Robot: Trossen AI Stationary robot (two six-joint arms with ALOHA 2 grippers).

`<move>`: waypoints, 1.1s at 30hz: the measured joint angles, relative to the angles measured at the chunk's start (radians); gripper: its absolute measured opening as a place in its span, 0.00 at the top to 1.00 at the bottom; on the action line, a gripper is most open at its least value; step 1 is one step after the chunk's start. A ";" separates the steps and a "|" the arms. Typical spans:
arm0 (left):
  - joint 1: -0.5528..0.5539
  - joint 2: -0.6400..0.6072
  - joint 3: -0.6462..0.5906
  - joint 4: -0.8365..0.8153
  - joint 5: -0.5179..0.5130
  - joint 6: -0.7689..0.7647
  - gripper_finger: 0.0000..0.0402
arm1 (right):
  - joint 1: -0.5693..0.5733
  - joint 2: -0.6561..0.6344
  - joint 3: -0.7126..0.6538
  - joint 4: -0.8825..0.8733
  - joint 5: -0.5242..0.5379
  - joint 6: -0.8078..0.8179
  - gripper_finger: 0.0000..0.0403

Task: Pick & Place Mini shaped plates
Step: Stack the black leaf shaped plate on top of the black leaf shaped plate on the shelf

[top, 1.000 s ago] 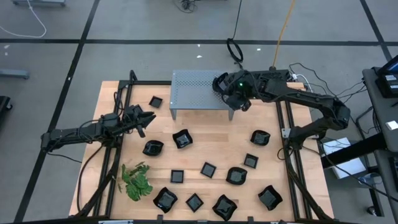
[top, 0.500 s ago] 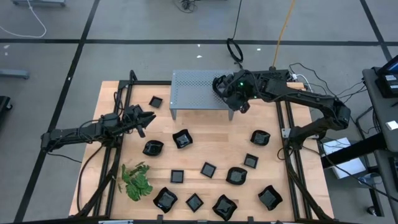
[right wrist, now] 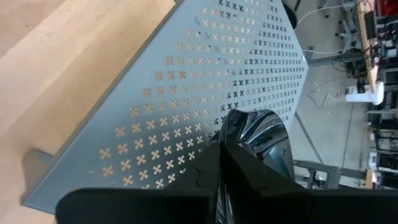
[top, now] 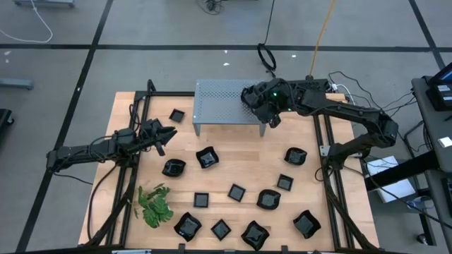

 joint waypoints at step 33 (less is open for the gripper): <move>0.000 0.000 0.000 0.000 0.000 0.000 0.72 | 0.049 -0.055 -0.136 0.168 0.108 0.164 0.74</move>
